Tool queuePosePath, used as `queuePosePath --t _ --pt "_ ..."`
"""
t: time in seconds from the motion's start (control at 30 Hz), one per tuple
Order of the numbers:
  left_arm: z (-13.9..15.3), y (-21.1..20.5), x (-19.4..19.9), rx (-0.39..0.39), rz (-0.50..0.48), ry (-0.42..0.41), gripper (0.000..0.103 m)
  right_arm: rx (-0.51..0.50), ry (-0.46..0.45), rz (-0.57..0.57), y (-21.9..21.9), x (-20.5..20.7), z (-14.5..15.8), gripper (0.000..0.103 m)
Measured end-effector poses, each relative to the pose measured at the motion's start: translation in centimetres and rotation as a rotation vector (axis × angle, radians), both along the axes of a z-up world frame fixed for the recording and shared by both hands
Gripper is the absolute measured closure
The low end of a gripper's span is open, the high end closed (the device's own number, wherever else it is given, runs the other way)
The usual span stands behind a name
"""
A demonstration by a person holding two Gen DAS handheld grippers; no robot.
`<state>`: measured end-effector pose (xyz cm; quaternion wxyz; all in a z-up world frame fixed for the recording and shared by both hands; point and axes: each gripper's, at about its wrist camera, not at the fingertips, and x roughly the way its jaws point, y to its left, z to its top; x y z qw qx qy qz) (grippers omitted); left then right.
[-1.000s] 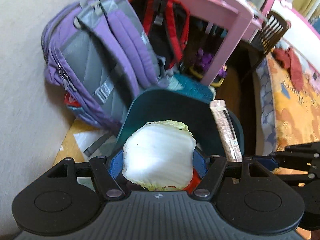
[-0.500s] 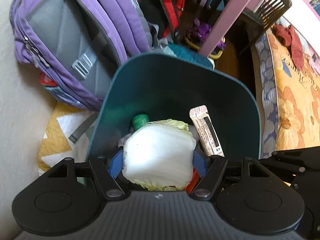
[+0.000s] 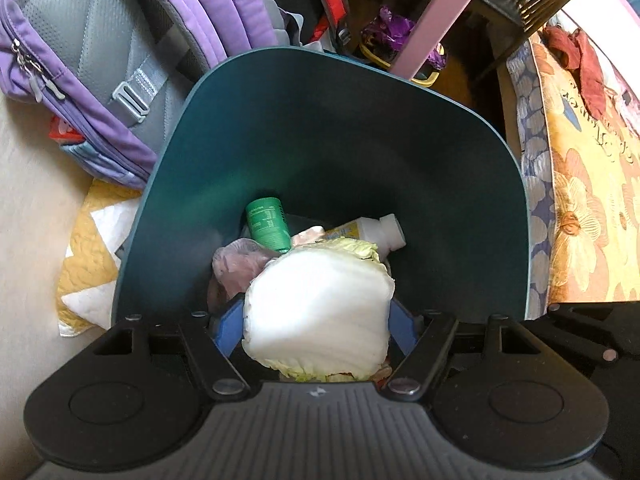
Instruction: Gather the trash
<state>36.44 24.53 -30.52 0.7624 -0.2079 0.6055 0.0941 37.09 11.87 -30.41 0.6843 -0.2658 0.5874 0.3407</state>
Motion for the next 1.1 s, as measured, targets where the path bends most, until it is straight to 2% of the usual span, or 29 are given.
queuePosePath --t 0.4,0.67,0.9,1.1 --pt "1.6 0.1 -2.4 -0.023 0.035 -0.053 0.025 0.096 -0.049 -0.048 -2.6 -0.9 3.6 0.069" --pt "2.5 -0.6 -3.5 0.003 0.054 -0.095 0.024 0.166 -0.075 -0.079 -4.7 -2.1 5.9 0.065" --pt "5.7 -2.5 -5.9 0.072 0.059 -0.162 0.024 0.237 -0.110 -0.074 -6.9 -3.2 8.5 0.064" --pt "10.1 -5.1 -8.8 0.153 0.059 -0.255 0.024 0.329 -0.177 -0.063 -9.9 -5.0 12.2 0.061"
